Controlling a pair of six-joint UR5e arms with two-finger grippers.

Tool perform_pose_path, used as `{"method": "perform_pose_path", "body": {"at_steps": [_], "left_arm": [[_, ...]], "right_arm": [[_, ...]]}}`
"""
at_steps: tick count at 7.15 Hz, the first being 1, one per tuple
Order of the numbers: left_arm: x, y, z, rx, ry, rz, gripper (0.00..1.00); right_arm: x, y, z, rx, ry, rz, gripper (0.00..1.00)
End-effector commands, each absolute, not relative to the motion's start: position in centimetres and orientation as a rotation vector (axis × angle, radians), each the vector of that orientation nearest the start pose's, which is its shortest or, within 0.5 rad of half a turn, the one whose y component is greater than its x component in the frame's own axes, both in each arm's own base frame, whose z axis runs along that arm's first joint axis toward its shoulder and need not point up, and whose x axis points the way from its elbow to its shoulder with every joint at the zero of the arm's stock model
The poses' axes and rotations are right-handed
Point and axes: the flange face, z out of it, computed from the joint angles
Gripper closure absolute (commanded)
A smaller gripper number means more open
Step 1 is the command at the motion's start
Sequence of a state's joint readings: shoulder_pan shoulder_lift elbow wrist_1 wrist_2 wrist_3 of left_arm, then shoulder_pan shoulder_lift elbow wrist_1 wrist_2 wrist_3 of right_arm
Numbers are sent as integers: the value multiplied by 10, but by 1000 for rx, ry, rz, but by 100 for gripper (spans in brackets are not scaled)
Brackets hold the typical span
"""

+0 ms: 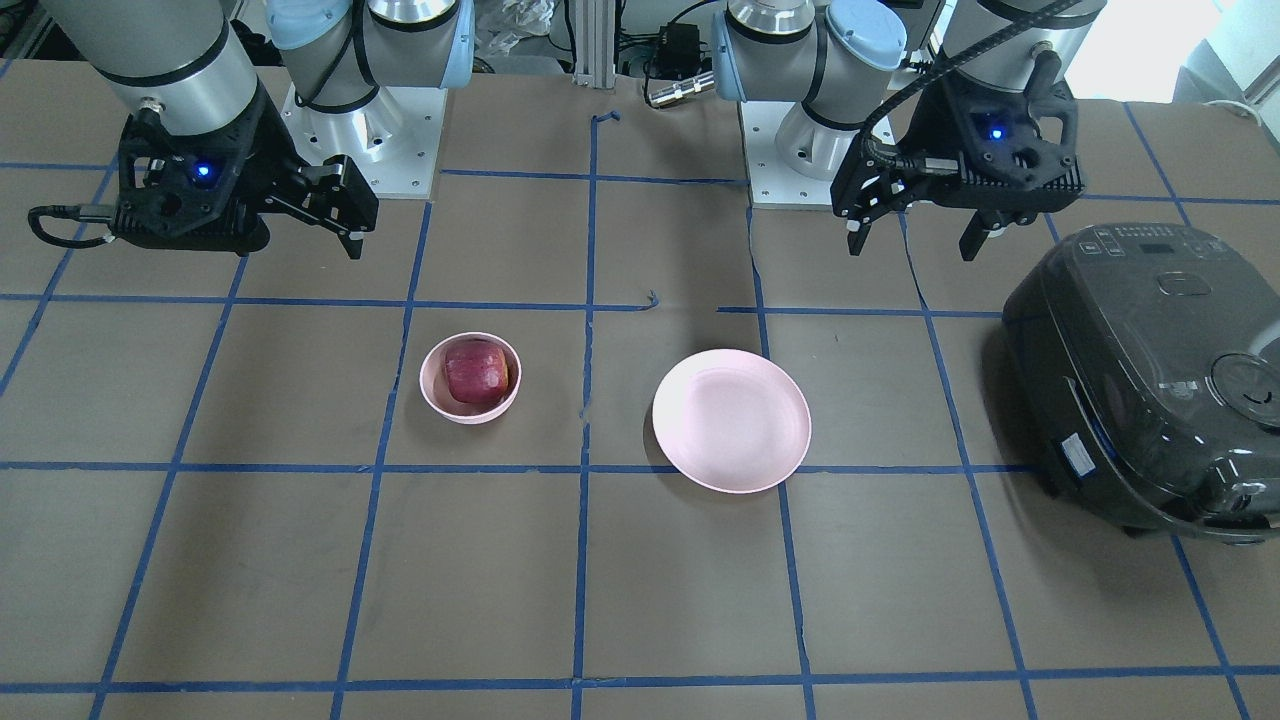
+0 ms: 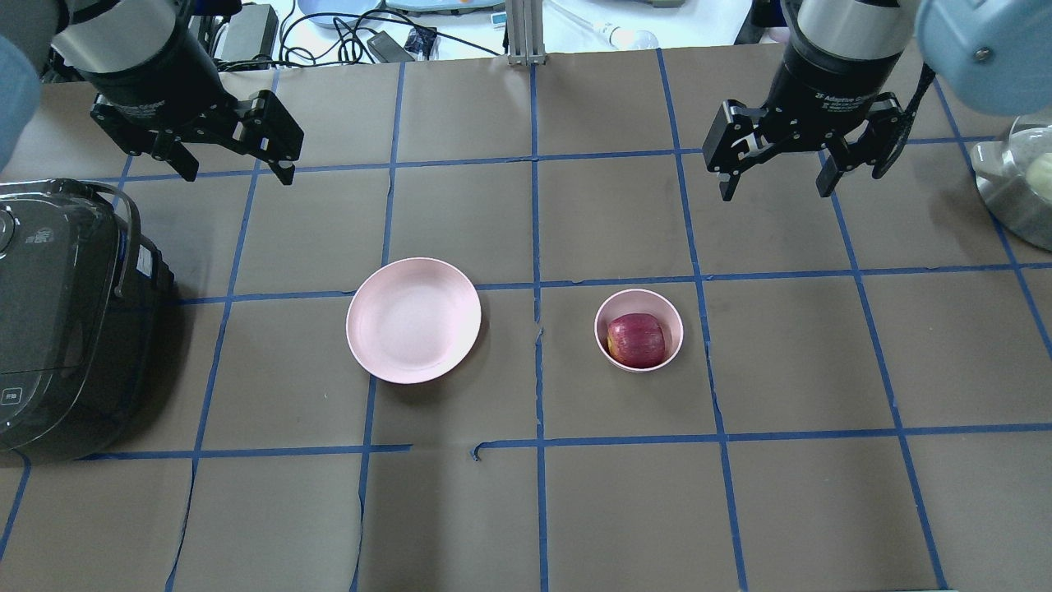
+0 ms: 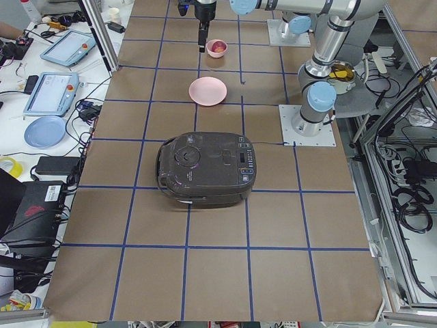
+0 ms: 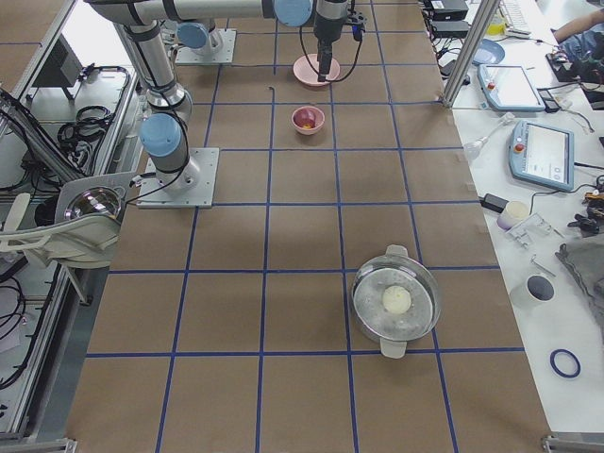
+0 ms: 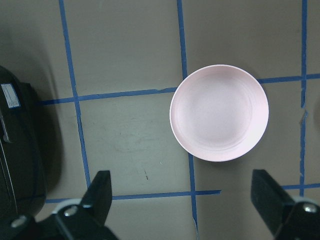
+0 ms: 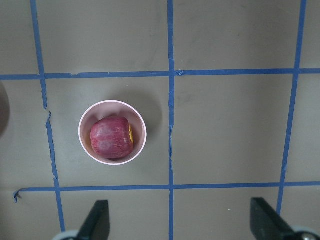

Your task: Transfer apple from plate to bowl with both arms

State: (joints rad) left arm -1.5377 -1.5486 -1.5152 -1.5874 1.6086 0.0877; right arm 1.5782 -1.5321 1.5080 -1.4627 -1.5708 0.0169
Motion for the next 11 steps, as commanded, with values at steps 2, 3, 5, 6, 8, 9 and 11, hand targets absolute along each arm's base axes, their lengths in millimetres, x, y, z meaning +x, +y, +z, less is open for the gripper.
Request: {"method": "perform_pose_path", "body": {"at_steps": [2, 3, 5, 6, 8, 9, 11], "left_arm": [[-108, -489, 529, 55, 3131, -40, 0], [-108, -489, 530, 53, 3133, -42, 0], [-108, -489, 530, 48, 3133, -43, 0], [-107, -489, 530, 46, 3133, -43, 0], [-109, -488, 531, -21, 3132, -48, 0], [-108, -488, 530, -24, 3134, -43, 0], [-110, -489, 530, -21, 3155, -47, 0]], "right_arm": [[138, -500, 489, 20, 3135, 130, 0], [137, -500, 489, 17, 3138, 130, 0], [137, -500, 487, 17, 3143, 135, 0], [137, -500, 488, 17, 3140, 133, 0], [137, -500, 488, 17, 3143, 135, 0], [137, -499, 487, 14, 3142, 145, 0], [137, -500, 487, 14, 3143, 137, 0]]}}
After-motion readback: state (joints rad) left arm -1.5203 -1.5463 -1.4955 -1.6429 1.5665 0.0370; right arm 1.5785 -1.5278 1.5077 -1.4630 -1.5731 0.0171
